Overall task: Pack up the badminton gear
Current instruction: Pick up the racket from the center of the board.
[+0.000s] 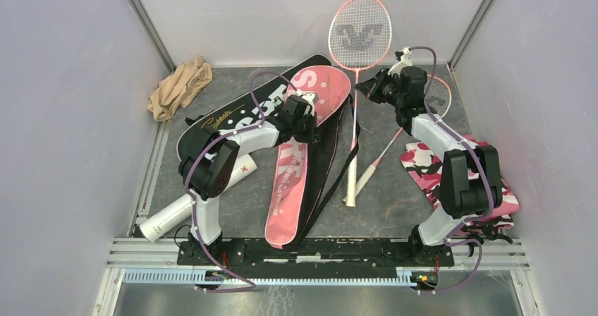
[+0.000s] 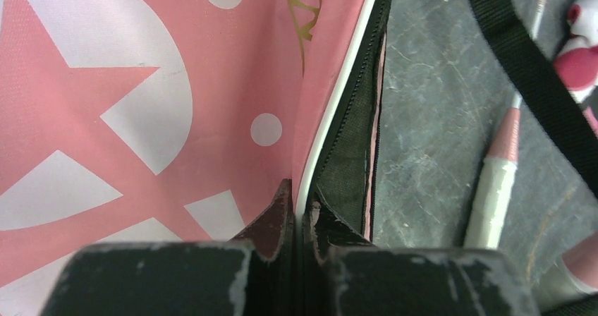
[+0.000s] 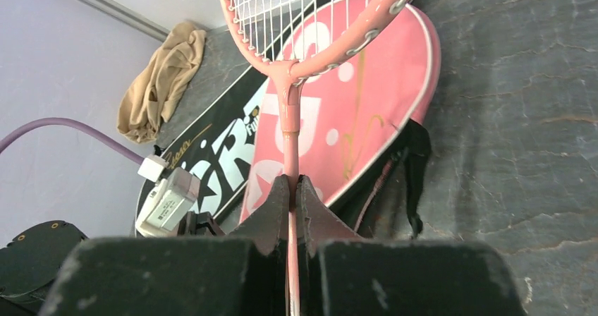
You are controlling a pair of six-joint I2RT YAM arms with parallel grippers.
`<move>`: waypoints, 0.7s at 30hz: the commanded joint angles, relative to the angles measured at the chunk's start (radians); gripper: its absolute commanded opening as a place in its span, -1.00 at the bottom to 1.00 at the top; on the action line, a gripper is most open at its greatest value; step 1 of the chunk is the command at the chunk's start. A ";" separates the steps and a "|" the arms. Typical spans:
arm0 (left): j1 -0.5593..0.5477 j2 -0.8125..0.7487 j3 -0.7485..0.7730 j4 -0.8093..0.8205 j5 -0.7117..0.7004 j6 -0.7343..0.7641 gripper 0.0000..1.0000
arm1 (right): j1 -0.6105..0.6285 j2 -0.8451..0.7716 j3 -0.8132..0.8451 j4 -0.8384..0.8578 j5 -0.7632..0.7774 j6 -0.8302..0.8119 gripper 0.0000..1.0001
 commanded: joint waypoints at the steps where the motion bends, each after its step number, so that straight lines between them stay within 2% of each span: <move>1: -0.001 -0.007 0.016 0.066 0.134 -0.021 -0.96 | 0.009 0.018 0.055 0.108 -0.048 0.019 -1.00; 8: -0.001 -0.033 -0.027 0.151 0.229 -0.025 -0.96 | 0.031 0.079 0.163 0.060 -0.029 -0.055 -1.00; 21: 0.010 -0.060 -0.041 0.153 0.167 0.022 -0.96 | 0.043 0.134 0.302 0.049 -0.045 -0.108 -1.00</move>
